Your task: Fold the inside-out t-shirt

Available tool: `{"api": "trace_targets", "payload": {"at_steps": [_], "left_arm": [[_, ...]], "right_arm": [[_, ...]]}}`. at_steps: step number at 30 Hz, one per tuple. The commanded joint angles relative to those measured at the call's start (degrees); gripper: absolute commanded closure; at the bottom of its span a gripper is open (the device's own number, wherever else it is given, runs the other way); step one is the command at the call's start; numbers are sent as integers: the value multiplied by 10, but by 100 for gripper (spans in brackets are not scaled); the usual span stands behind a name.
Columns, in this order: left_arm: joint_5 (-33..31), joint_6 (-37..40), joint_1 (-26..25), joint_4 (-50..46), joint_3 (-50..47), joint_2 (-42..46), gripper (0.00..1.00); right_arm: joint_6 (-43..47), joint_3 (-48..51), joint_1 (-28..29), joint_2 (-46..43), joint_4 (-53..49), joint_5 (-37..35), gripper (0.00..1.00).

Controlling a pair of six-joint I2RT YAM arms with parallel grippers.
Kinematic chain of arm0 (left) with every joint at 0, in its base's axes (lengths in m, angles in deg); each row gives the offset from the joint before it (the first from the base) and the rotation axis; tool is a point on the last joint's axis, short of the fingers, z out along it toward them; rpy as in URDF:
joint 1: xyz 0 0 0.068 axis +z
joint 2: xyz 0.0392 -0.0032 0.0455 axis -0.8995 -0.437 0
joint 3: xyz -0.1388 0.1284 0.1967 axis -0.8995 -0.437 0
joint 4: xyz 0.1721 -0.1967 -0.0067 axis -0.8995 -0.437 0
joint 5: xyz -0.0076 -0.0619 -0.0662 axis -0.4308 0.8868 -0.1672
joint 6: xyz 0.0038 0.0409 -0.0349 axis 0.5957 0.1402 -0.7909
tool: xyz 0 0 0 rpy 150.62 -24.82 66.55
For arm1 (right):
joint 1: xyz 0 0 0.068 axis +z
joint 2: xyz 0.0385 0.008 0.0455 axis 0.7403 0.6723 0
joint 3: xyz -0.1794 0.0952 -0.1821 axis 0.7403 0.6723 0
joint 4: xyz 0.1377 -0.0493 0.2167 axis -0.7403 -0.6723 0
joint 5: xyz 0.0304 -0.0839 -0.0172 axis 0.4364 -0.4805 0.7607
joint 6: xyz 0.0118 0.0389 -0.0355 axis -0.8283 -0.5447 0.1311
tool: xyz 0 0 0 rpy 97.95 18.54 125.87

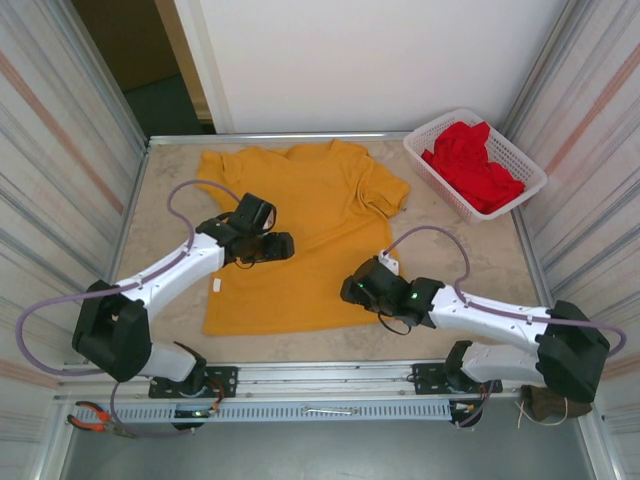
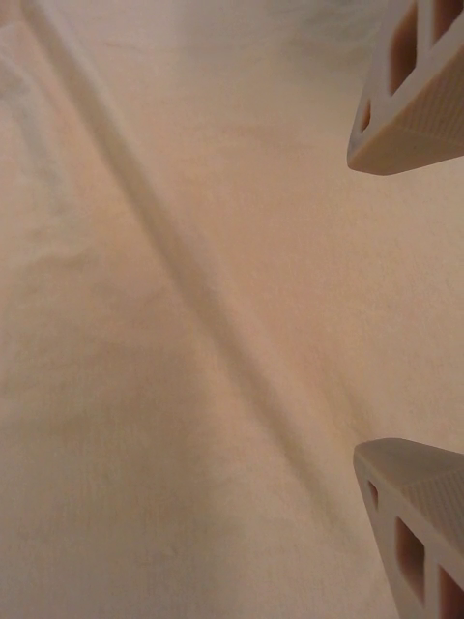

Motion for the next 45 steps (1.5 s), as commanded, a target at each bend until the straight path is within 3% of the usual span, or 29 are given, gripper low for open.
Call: {"api": "trace_targets", "payload": {"at_steps": [1,10,16,23,25,28,36,41,45], "left_arm": [[18,3,-10,-12,14,-2,27],[-11,-4,-31,-7,-12,53,23],[-38,-3,-30,-36,-5,74,23],[-40,6,-30,-27,1,82,22],[-31,15,-30,-27,10,76,22],[-22,25,-32,-42,23,62,22],[-21,42,-52,-75,-3,64,22],[-30,42,-89,-70,-31,58,22],[-44,37,-143,-56,-60,42,23]], "right_arm": [[-16,-35,21,20,-5,-60,22],[14,-114,42,31,-86,-126,1],[26,-106,33,4,-77,-147,1],[26,-210,37,91,-245,-199,1],[60,-231,44,118,-242,-167,1],[78,-208,48,113,-173,-93,9],[-3,-60,37,15,19,44,17],[-59,-23,36,-11,52,69,16],[-108,-19,40,-1,43,81,21]]}}
